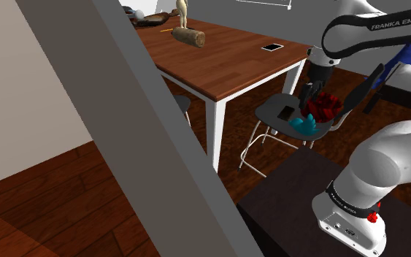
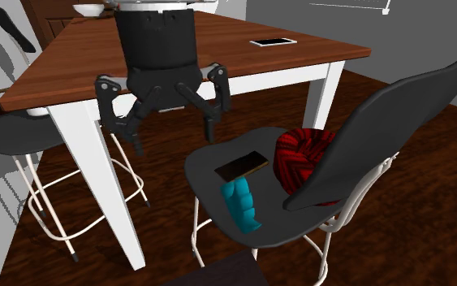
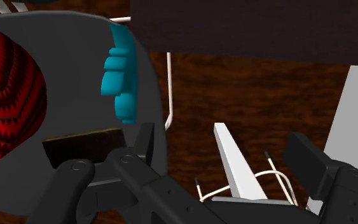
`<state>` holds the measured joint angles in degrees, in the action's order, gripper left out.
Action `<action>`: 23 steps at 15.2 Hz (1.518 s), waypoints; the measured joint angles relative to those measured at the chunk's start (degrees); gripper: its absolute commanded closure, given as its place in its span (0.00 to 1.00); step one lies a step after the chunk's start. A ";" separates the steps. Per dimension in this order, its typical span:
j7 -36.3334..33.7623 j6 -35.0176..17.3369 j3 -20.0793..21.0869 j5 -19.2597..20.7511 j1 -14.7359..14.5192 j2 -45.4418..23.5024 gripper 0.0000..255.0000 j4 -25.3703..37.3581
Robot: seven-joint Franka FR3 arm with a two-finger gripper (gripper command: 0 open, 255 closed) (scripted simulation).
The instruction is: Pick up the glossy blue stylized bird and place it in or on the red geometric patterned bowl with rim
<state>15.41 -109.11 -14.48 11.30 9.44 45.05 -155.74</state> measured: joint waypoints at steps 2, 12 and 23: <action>2.77 -3.40 -2.96 2.52 1.63 -2.28 0.00 -1.55; 11.60 -16.76 -12.86 9.79 5.33 -15.37 0.00 -2.73; 11.78 -22.82 -14.51 10.59 5.29 -19.43 0.00 -4.71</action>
<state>27.19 -131.93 -28.99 21.89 14.73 25.63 -160.44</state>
